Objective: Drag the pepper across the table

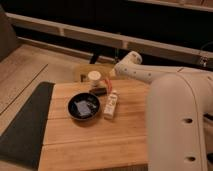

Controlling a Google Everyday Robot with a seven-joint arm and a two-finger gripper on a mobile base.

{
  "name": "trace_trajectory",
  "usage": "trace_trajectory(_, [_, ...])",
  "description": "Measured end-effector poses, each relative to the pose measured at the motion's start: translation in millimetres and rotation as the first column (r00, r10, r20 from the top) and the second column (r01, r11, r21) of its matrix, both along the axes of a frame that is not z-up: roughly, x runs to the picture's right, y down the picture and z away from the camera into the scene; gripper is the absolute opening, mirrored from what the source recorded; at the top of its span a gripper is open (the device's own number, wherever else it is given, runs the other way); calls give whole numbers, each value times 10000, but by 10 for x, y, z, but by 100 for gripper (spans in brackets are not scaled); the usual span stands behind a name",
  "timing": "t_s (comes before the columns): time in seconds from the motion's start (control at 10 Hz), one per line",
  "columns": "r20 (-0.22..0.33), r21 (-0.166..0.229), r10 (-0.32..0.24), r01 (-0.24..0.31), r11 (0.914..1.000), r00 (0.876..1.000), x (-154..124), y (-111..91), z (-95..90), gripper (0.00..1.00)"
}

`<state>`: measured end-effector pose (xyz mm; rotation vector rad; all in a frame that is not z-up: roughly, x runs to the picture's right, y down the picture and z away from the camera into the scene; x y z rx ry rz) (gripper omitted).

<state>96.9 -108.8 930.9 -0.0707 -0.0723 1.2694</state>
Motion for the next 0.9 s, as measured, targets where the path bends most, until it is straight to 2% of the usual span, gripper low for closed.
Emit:
trace_trajectory(0.2, [-181, -215, 178, -182, 9996, 9997, 87, 73, 72, 65])
trace_trajectory(0.3, [-117, -499, 252, -257, 9984, 9996, 22, 165, 205, 65])
trace_trajectory(0.7, [540, -1174, 145, -81, 9930, 9984, -347, 327, 570, 65])
trace_trajectory(0.9, [764, -1450, 185, -72, 9894, 9969, -414, 363, 732, 65])
